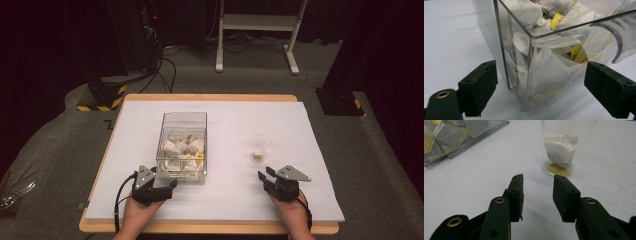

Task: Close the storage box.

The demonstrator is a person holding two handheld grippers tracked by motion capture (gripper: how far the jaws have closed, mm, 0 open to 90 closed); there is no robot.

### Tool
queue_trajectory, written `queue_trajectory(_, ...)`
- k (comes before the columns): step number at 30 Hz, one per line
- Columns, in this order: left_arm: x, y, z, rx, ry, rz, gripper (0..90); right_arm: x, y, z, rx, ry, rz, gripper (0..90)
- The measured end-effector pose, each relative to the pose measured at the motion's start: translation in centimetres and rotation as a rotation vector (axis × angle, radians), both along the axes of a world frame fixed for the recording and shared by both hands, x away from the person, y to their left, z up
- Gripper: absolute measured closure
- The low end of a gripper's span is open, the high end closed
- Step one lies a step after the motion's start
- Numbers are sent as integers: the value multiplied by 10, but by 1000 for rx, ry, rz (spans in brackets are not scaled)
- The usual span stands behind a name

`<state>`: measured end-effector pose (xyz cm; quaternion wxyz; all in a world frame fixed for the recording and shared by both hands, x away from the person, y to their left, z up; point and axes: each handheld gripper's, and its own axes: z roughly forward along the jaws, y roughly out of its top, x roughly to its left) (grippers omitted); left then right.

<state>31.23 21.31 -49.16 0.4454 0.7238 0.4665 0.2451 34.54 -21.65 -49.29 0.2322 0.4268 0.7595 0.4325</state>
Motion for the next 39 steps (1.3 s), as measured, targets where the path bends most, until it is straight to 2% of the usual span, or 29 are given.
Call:
queue_trajectory(16,12,0,1,6,-10,20,120,2,2,-1,-1,6,6,609)
queue_trajectory(25,18,0,-1,-9,-13,38,122,1,2,0,0,2,3,609)
queue_trajectory(39,33,-2,0,-11,-19,66,130,1,3,-1,-3,4,5,609)
